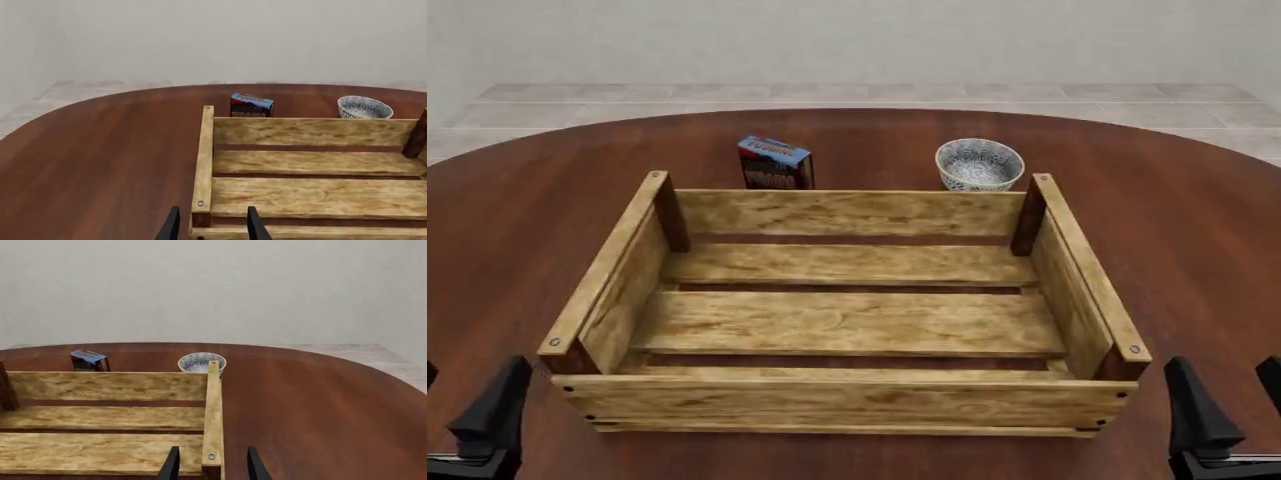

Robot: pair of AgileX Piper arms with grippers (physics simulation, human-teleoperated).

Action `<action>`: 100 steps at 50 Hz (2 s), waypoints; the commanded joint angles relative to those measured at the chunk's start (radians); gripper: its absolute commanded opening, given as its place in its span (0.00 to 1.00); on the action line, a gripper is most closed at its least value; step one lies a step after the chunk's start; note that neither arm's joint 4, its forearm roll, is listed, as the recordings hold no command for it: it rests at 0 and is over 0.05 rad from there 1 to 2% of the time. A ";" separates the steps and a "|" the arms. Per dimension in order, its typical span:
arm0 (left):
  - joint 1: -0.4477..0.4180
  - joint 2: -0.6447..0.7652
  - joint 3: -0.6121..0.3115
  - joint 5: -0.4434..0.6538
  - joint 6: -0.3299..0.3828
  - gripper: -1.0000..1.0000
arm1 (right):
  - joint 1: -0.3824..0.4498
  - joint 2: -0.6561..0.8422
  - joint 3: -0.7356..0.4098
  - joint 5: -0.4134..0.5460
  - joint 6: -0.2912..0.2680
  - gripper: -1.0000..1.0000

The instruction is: Pick up the salad dressing and put it in the tray.

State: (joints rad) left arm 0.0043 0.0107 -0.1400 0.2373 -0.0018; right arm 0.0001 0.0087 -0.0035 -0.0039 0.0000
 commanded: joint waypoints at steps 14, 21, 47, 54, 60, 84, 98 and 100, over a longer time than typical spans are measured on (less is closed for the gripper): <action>0.068 -0.011 -0.377 0.748 0.008 1.00 | 0.000 0.000 0.000 0.000 0.000 1.00; 0.183 -0.011 -0.525 0.908 0.137 1.00 | 0.000 0.000 0.000 0.000 0.000 1.00; 0.436 0.036 -0.560 0.983 0.338 1.00 | 0.000 0.000 0.000 0.000 0.000 1.00; 0.501 0.052 -0.544 0.976 0.366 1.00 | 0.000 0.000 0.000 0.000 0.000 1.00; 0.541 0.090 -0.514 0.915 0.380 1.00 | 0.000 0.000 0.000 0.000 0.000 1.00; 0.625 0.317 -0.296 0.592 0.311 1.00 | 0.000 0.000 0.000 0.000 0.000 1.00; 0.705 0.446 -0.196 0.421 0.359 1.00 | 0.000 0.000 0.000 0.000 0.000 1.00; 0.726 0.493 -0.174 0.372 0.375 1.00 | 0.000 0.000 0.000 0.000 0.000 1.00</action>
State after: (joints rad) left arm 0.6663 0.3843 -0.3934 0.7571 0.3367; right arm 0.0001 0.0088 -0.0035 -0.0040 0.0000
